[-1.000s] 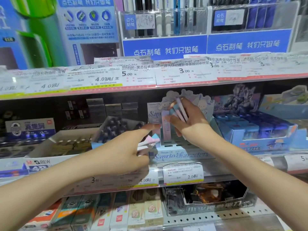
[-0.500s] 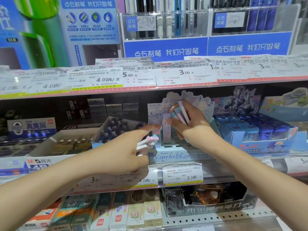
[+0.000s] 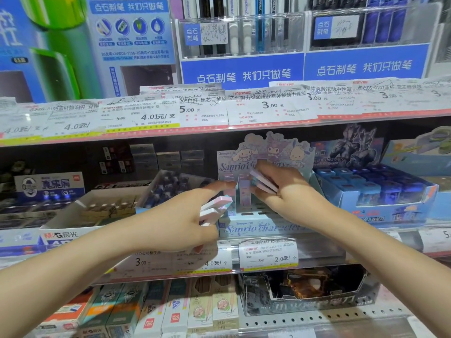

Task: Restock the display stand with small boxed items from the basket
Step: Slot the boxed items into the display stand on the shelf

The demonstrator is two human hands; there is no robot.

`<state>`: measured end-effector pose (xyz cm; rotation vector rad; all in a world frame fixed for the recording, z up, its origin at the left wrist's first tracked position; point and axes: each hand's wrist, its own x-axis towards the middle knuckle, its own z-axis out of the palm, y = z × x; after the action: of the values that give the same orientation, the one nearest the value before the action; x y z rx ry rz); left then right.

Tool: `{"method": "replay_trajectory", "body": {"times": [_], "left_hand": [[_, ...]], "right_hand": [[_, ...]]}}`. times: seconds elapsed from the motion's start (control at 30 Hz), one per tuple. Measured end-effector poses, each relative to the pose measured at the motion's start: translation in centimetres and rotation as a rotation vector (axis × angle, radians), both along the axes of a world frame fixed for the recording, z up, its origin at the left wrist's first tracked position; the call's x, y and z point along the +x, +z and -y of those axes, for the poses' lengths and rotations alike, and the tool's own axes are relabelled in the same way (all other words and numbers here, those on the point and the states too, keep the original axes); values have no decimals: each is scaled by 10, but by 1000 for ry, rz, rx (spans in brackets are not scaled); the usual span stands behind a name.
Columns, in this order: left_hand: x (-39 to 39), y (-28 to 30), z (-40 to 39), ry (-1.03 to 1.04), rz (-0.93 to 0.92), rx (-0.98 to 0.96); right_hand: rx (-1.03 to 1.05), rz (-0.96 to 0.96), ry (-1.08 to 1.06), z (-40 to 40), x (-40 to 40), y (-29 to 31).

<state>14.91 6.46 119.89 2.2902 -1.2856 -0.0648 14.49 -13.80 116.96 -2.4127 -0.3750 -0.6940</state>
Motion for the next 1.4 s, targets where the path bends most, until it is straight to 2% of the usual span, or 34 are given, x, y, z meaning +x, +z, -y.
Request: {"method": "replay_trajectory", "body": {"times": [0.07,0.2,0.3,0.37,0.47,0.7,0.87,0.97,1.17,1.3,1.4], "left_hand": [[2,-2,0,58,12,24],[6,-6,-1,113,7,29],[9,-12,0,147,0,-95],[8,-15,1,210,65,-181],[2,-16,5,189,55,-303],[-15,-24,17,146,-551,-495],[-16,-27,21,100,-551,-577],[-16,-27,20,122,-584,-580],[-14,-20,14,22,-974,-509],[-7,-23,12,-75,-1130,-476],[-7,-24,14,-97,-1149,-474]], "right_hand": [[-16,-30,11,0,-3,3],[225,-217,117,-1,-9,14],[419,-302,156,2,-13,13],[512,-306,207,2,-18,12],[724,-331,252,-3,-25,8],[925,-334,367,-26,-36,7],[1022,-258,333,-39,-36,5],[1072,-284,352,-41,-35,5],[1156,-433,451,-34,-37,9],[1214,-488,478,-32,-35,10],[1216,-477,491,-31,-32,8]]}}
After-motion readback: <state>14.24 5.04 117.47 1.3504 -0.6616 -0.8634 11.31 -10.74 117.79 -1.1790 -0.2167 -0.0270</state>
